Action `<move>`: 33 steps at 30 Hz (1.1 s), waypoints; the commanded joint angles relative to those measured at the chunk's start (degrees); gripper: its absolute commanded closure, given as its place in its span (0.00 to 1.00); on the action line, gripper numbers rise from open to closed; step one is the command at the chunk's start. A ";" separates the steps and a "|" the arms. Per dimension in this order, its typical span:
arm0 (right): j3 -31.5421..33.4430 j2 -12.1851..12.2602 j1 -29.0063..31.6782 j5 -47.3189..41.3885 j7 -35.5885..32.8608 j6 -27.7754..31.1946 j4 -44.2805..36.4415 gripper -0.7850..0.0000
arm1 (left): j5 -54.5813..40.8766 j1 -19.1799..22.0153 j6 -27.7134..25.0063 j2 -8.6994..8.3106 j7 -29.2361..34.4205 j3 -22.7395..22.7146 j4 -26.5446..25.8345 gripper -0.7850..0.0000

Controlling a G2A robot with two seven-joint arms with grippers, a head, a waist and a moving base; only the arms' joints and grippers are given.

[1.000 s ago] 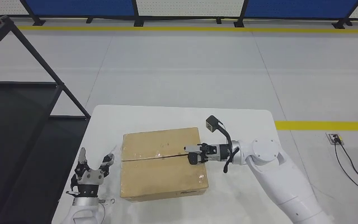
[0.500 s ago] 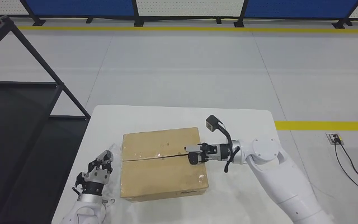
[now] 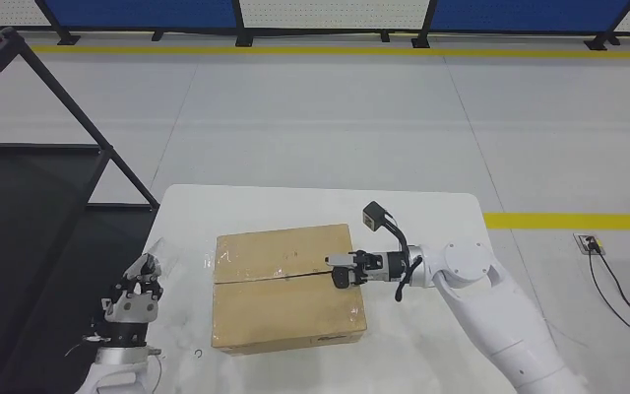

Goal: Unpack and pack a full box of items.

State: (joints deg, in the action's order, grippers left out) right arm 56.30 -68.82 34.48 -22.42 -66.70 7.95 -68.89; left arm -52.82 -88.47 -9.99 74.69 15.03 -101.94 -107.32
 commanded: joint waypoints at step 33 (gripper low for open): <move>1.68 -0.51 1.55 0.81 10.35 3.59 2.68 0.00 | 5.33 0.34 30.67 -3.17 18.63 -9.92 -24.14 1.00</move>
State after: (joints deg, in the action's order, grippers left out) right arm 57.99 -69.33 36.02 -21.61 -56.35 11.54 -66.21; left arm -47.47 -88.13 20.61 71.52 33.66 -111.86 -131.46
